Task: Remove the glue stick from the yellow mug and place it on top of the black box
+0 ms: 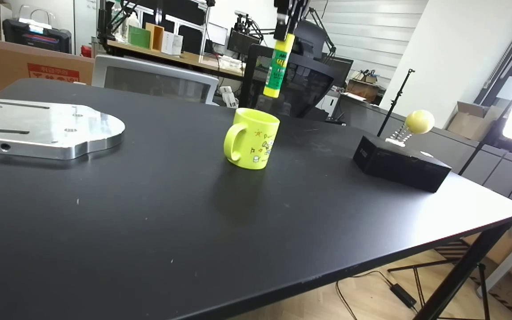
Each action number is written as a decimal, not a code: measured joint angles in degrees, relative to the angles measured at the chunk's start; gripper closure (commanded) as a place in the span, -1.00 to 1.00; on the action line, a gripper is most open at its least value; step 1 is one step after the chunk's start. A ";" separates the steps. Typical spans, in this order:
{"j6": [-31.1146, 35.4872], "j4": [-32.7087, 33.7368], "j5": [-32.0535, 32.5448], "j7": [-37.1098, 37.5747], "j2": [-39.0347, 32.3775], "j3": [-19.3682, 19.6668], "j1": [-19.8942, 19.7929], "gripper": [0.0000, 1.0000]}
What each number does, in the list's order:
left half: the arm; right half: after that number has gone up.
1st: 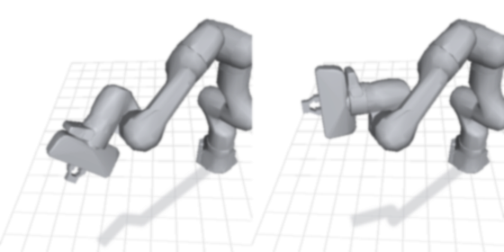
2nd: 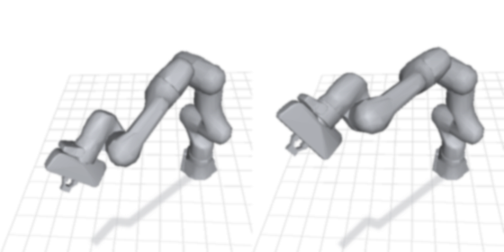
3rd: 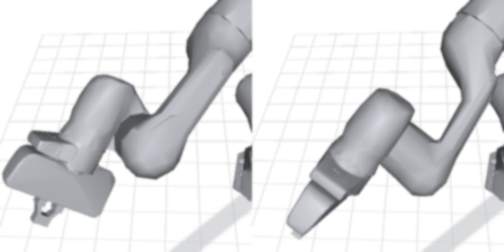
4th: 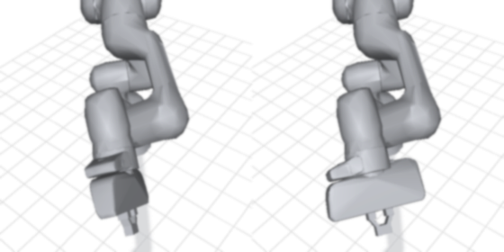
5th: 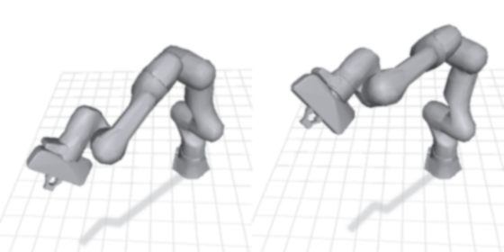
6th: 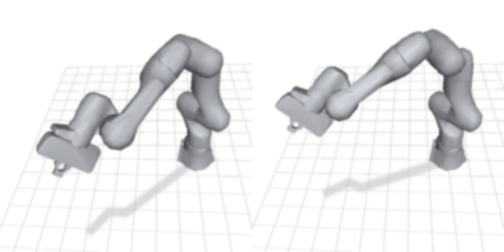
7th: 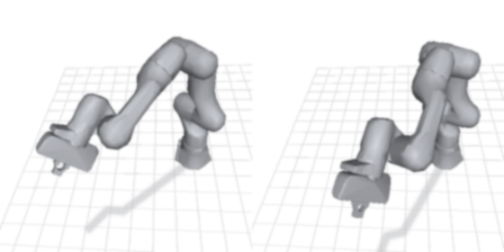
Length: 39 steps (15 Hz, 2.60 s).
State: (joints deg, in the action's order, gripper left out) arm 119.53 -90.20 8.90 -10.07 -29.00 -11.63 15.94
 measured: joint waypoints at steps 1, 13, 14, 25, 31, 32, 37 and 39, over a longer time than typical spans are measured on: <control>-1.09 -0.03 -0.03 0.01 1.74 0.21 -0.33 0.83; -10.19 -1.48 -0.15 0.05 13.89 4.11 -6.30 0.83; -10.21 -1.67 -0.14 0.05 14.28 4.59 -6.93 0.83; -10.20 -7.50 -2.97 0.50 19.32 9.30 -13.97 0.83; -7.63 -16.81 -5.82 2.11 24.85 11.99 -16.92 0.83; -5.76 -18.82 -6.34 2.45 25.54 12.46 -17.41 0.83; 3.76 -28.09 -9.01 3.59 27.66 14.54 -19.31 0.83; 8.02 -31.76 -10.90 3.78 28.35 14.96 -19.69 0.83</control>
State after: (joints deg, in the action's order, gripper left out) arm 127.55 -121.96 -2.00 -6.29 -0.65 3.34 -3.75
